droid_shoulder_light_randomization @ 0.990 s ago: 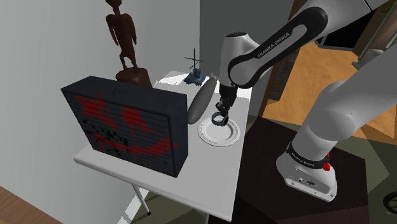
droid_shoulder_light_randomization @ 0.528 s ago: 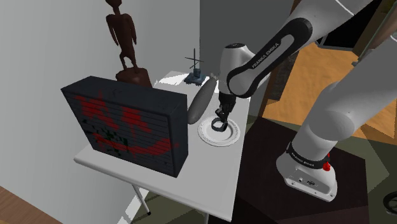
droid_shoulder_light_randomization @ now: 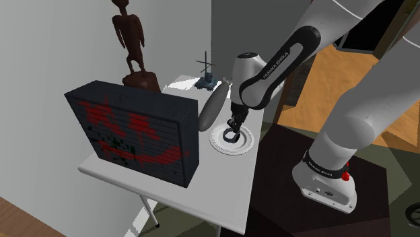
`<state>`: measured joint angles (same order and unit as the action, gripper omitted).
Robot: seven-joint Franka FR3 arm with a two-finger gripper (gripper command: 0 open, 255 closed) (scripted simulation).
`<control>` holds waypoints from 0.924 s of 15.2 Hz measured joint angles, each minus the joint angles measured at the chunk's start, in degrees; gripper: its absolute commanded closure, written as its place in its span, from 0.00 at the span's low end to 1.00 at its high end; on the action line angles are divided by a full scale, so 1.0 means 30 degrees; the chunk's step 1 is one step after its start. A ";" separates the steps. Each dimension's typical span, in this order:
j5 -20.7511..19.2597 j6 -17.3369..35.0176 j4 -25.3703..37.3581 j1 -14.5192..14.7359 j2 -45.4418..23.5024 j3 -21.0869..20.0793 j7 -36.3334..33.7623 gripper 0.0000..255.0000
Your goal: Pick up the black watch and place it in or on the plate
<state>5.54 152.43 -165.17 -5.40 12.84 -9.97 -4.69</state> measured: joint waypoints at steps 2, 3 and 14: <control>-0.0002 0.0015 -0.0002 -0.0002 -0.0011 0.0000 0.0000 0.00; -0.0002 0.0017 -0.0002 -0.0002 -0.0012 0.0000 0.0001 0.00; 0.0197 -0.3354 0.0514 0.0172 0.2874 0.0217 0.0157 0.00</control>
<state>6.13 142.37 -163.63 -4.89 21.46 -9.32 -4.21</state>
